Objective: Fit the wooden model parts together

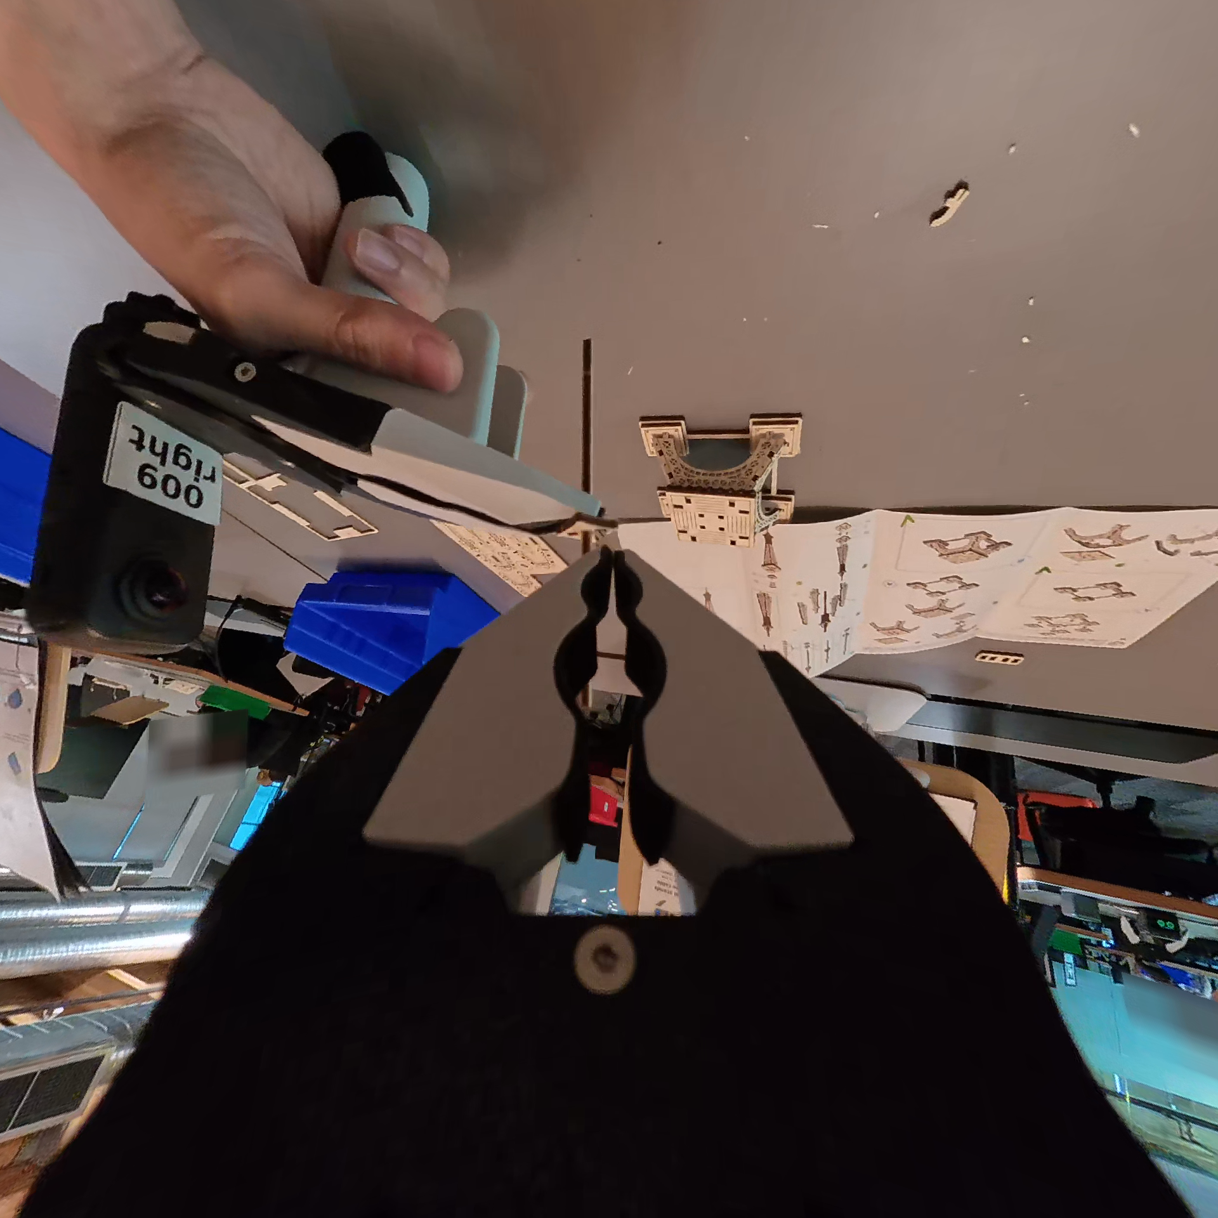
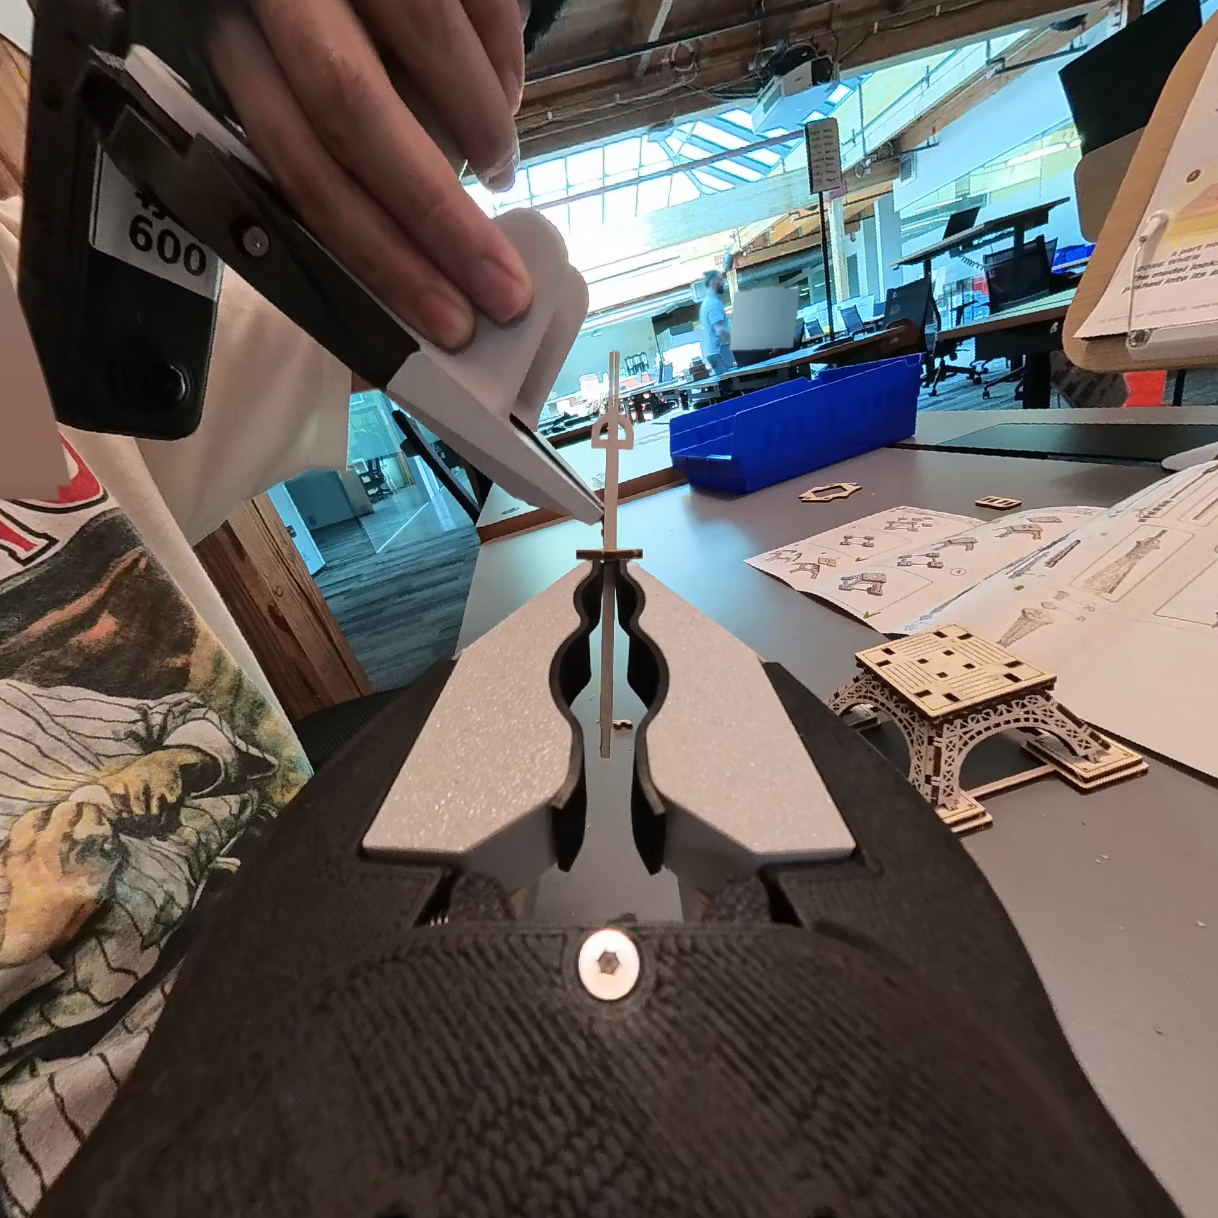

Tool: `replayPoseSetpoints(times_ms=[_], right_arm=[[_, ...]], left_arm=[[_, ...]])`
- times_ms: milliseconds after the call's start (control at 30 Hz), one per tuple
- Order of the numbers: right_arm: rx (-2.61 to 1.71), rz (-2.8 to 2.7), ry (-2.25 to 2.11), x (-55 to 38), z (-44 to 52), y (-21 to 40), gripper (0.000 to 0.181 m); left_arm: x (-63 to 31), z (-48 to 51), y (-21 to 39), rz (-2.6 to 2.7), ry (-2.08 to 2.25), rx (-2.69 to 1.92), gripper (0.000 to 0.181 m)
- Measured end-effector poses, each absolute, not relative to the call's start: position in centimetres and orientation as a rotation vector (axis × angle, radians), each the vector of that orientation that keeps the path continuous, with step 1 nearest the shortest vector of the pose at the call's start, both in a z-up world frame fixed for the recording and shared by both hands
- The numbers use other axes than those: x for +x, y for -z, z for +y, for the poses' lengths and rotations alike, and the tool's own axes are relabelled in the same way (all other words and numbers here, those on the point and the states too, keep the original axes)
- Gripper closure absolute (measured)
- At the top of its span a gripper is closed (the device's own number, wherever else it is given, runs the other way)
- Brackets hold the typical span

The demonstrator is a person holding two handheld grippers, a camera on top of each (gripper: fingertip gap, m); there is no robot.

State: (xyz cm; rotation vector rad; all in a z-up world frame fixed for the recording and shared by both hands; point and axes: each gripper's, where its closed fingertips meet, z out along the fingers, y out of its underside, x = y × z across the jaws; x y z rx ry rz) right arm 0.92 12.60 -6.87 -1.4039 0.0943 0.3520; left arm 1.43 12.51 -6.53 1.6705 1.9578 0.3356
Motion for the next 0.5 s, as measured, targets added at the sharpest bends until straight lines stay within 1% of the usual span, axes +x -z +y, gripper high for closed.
replayPoseSetpoints(times_ms=[500], right_arm=[[-1.431, 0.053, -0.364, 0.22, 12.87, 7.11, 0.180]], left_arm=[[0.78, 12.72, 6.63, 1.988, -0.358, 1.742, 0.181]])
